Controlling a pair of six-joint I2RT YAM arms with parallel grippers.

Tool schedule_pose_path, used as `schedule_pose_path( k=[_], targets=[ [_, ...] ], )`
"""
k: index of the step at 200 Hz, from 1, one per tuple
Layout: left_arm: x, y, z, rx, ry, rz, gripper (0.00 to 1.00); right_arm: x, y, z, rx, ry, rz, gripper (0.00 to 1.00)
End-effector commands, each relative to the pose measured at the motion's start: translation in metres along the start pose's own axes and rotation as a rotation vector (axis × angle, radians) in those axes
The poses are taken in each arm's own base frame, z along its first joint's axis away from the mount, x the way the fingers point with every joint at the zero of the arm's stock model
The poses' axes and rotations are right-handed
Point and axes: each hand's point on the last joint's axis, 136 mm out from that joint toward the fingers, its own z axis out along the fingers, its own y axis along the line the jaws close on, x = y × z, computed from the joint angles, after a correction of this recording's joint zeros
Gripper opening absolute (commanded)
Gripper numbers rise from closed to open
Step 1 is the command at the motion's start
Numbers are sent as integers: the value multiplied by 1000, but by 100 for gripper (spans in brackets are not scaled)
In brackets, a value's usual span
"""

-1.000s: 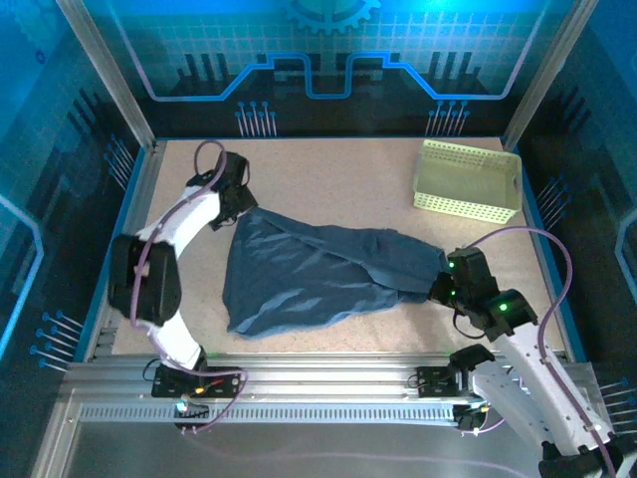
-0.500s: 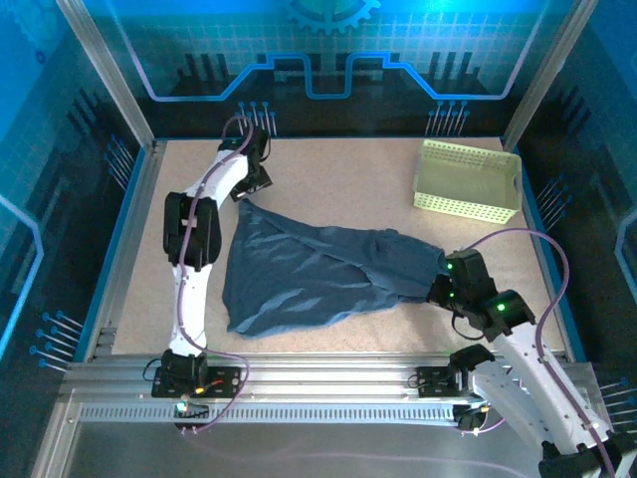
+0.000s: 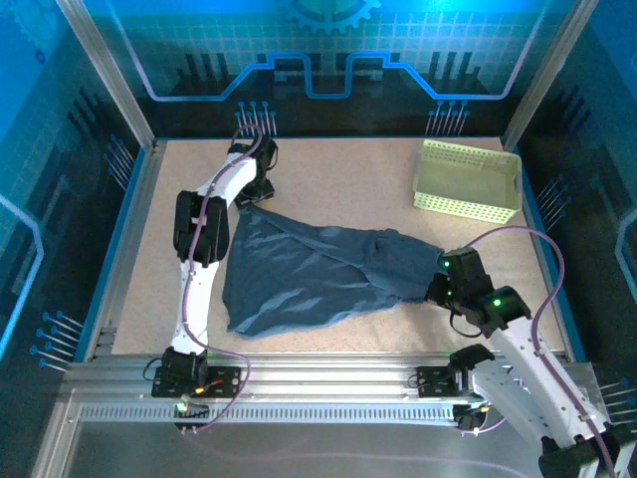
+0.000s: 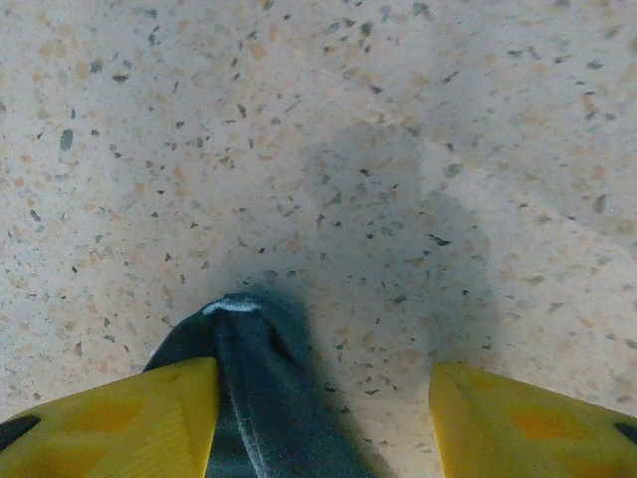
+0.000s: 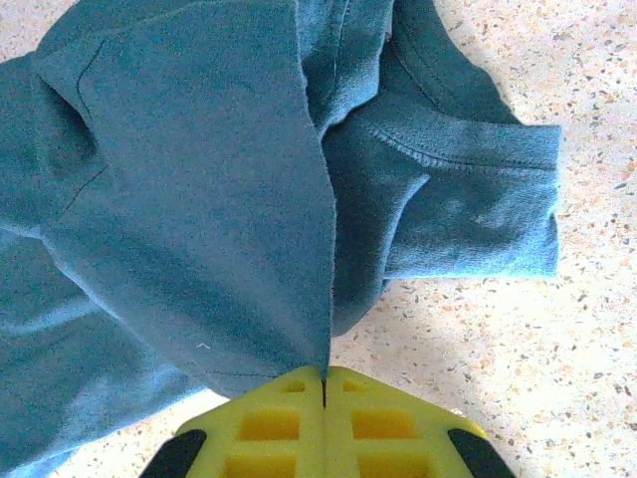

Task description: Fold the inside-out t-shirt

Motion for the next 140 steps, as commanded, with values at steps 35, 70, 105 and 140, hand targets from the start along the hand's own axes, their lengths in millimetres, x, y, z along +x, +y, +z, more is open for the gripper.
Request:
schedule_pose_path(
  k=[35, 70, 105, 140],
  targets=[
    [7, 16, 15, -57, 36, -20, 39, -1, -2, -2, 8, -11, 0, 0],
    [2, 23, 10, -45, 29, -39, 21, -18, -2, -15, 17, -68, 2, 0],
    [-16, 34, -24, 7, -41, -71, 2, -54, 3, -47, 8, -183, -7, 0],
    [-49, 44, -108, 86, -202, -75, 0, -105, 25, -96, -69, -321, -27, 0]
  ],
)
